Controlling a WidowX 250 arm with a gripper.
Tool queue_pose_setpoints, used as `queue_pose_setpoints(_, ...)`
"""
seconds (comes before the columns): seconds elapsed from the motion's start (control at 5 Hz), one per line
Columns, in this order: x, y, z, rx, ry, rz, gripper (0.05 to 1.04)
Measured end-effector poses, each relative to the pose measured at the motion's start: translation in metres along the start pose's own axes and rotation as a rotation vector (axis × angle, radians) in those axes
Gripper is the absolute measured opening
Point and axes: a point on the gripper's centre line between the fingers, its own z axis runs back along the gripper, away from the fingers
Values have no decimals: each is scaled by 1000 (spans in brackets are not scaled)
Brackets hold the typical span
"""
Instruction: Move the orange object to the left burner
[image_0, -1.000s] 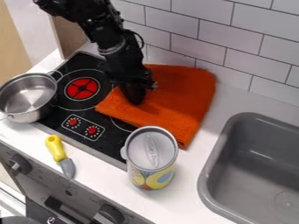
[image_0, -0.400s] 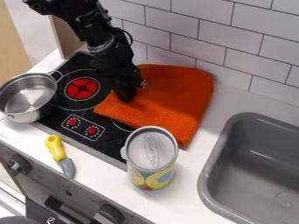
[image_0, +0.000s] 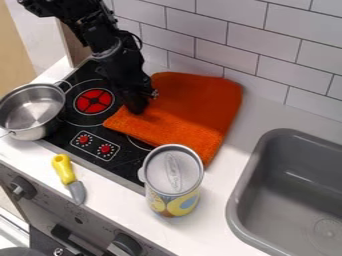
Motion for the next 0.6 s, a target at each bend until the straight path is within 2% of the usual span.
queue_pose_setpoints(0.6,-3,24,3,30,-40,-31,52)
